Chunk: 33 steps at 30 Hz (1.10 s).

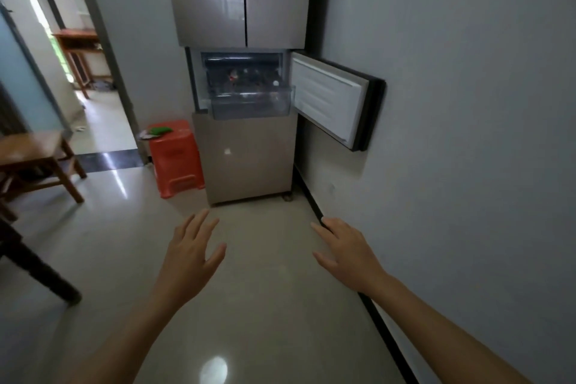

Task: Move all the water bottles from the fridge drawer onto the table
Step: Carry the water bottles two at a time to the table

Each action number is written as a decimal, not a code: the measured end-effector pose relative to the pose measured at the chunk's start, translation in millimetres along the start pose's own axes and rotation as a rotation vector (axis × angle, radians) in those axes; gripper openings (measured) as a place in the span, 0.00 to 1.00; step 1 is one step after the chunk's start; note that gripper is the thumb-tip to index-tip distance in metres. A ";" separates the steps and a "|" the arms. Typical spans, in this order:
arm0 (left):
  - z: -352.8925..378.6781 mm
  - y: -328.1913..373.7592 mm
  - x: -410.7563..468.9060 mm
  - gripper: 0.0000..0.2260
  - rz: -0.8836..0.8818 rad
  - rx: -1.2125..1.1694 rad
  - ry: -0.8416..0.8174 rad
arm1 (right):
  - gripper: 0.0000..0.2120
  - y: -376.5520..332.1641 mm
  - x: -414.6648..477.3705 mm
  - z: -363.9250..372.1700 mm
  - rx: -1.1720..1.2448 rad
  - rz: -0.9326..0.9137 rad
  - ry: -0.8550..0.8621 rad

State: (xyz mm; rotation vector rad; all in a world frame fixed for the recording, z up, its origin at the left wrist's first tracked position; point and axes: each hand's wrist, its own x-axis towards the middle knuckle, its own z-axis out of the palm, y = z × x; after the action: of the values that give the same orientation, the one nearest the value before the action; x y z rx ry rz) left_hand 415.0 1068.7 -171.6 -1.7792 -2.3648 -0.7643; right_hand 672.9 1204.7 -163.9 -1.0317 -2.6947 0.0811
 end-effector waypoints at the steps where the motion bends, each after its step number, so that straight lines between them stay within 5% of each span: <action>1: 3.5 -4.3 7.8 0.27 -0.025 -0.005 -0.009 | 0.26 2.9 12.0 2.0 0.001 -0.003 -0.002; 18: 72.0 -69.4 280.3 0.33 -0.096 -0.175 0.097 | 0.43 102.1 285.3 15.4 0.060 0.081 -0.033; 23: 95.2 -86.9 332.9 0.32 -0.131 -0.182 0.070 | 0.40 126.0 343.5 40.0 0.098 0.066 -0.066; 28: 123.7 -95.4 396.4 0.28 -0.172 -0.169 0.048 | 0.28 162.0 414.5 59.3 0.100 0.056 -0.140; 33: 145.7 -110.9 480.8 0.29 -0.216 -0.130 0.088 | 0.32 201.3 506.7 76.1 0.155 0.006 -0.133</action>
State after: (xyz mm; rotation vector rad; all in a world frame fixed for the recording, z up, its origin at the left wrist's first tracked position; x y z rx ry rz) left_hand 191.9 1532.2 -164.5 -1.5122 -2.5291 -1.0221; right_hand 421.3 1694.2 -156.6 -1.0203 -2.7511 0.3661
